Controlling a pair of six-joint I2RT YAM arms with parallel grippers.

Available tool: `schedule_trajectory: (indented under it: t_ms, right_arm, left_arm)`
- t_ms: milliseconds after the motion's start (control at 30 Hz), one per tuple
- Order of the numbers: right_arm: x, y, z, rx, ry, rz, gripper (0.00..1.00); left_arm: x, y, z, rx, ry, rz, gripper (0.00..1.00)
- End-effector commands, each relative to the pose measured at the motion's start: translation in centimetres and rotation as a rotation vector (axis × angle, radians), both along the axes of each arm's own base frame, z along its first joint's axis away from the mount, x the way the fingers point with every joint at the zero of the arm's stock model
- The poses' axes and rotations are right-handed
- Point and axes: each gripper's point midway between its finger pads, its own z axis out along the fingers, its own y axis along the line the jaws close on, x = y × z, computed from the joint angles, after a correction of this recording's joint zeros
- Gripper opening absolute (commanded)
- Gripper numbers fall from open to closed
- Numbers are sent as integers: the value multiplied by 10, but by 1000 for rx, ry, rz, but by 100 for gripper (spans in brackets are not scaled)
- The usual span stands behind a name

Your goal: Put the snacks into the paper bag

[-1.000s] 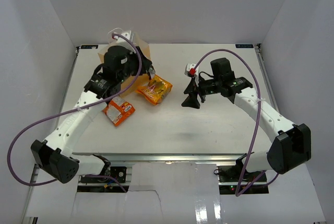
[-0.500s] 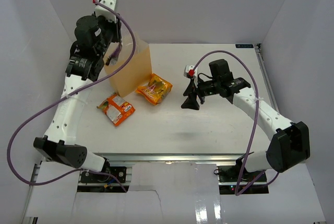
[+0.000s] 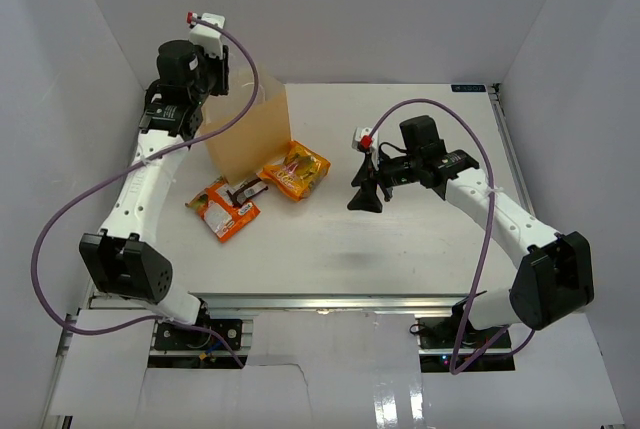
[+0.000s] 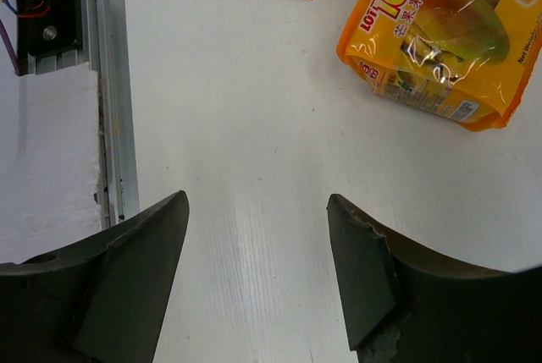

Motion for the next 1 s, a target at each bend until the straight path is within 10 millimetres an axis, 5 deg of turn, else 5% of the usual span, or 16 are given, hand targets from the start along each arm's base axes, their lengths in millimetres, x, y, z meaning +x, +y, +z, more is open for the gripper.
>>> schedule_trajectory:
  t_ms: [0, 67, 100, 167, 200, 267, 300, 433, 600, 700, 967]
  right_arm:
    - [-2, 2, -2, 19, -12, 33, 73]
    - [-5, 1, -5, 11, -12, 62, 73]
    - [-6, 1, -7, 6, -8, 70, 73]
    - [-5, 0, -12, -12, -6, 68, 73]
    - [-3, -1, -14, -23, -10, 61, 73]
    - [0, -2, -18, -38, -8, 50, 73]
    - [1, -3, -20, -49, -10, 41, 73]
    - [3, -5, -28, -67, 2, 30, 73]
    - [5, -4, -33, -72, 17, 32, 73]
    - [6, -3, -33, -72, 27, 31, 73]
    - [6, -9, -33, -90, 0, 9, 73]
  left_arm:
    - [-28, -8, 45, -115, -101, -41, 43]
    - [-55, -5, 59, -182, -122, -31, 44]
    - [-65, -7, 34, -277, -50, -7, 48]
    - [-104, -4, 33, -389, -47, 10, 57]
    - [-116, -4, -15, -426, 61, 45, 64]
    - [-155, -1, -37, -561, 120, 95, 82]
    - [-166, 0, -81, -585, 208, 132, 85]
    - [-199, -9, -140, -534, 313, 57, 88]
    - [-185, -11, -183, -277, 413, -55, 88]
    - [-165, -11, -185, -157, 421, -113, 88]
    - [-124, -2, -234, 57, 484, -139, 89]
